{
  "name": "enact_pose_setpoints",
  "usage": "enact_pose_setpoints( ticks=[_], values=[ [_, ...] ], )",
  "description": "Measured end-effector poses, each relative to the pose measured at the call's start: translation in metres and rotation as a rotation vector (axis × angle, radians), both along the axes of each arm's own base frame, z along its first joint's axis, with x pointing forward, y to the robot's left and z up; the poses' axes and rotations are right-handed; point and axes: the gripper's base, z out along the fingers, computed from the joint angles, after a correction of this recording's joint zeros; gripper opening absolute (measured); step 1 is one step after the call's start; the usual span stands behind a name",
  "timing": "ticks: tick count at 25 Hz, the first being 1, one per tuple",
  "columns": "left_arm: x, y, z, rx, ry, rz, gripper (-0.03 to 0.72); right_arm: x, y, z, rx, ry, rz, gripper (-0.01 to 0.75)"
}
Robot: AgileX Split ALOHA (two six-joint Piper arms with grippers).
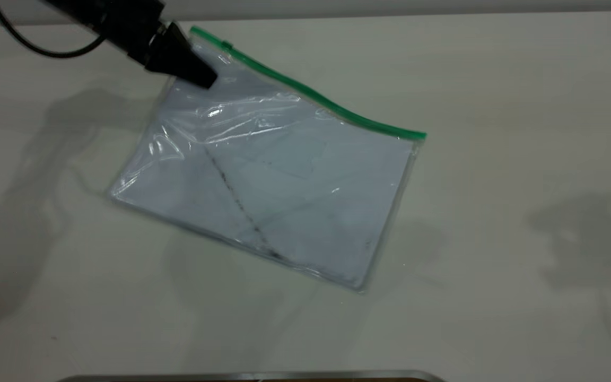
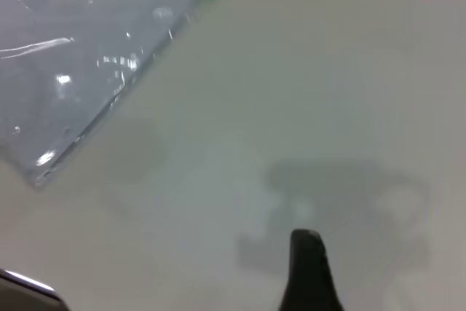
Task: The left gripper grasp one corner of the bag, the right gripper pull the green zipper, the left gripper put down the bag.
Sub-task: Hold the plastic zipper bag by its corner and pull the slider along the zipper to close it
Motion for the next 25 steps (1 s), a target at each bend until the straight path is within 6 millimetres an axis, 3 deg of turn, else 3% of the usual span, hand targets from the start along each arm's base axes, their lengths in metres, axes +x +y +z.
enact_pose_setpoints(
  ticks=[6,9,17,25],
  values=[
    [0.012,-0.046,0.038,0.05,-0.202,-0.156,0.053,0.05,0.036,-0.033,0.014,0.002,0.174,0.579],
    [0.01,-0.068,0.048,0.077,-0.294,-0.252,0.053,0.073,0.055,-0.047,0.021,0.006,0.238,0.579],
    [-0.011,-0.122,0.043,0.131,-0.388,-0.478,0.053,0.117,0.096,-0.083,0.025,-0.005,0.384,0.579],
    [-0.026,-0.152,0.031,0.119,-0.393,-0.568,0.053,0.127,0.111,-0.107,0.034,-0.06,0.443,0.579]
  ],
)
